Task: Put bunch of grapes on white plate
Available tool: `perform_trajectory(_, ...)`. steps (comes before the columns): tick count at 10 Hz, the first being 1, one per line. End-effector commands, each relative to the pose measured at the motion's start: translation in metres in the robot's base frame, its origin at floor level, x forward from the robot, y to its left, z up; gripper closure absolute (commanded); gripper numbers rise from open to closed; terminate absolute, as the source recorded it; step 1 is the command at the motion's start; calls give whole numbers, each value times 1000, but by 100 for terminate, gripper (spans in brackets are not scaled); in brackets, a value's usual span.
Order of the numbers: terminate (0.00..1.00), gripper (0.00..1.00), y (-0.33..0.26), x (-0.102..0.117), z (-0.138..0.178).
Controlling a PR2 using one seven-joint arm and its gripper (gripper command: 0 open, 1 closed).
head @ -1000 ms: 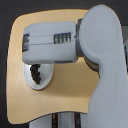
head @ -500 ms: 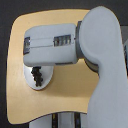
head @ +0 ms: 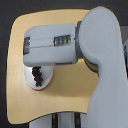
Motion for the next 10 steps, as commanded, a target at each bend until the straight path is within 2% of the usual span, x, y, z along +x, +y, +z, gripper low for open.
perform_trajectory(1,0,100,3,10,-6)
perform_trajectory(6,0,100,0,9,-4)
perform_trajectory(7,0,0,0,9,-3)
perform_trajectory(10,0,0,3,14,6)
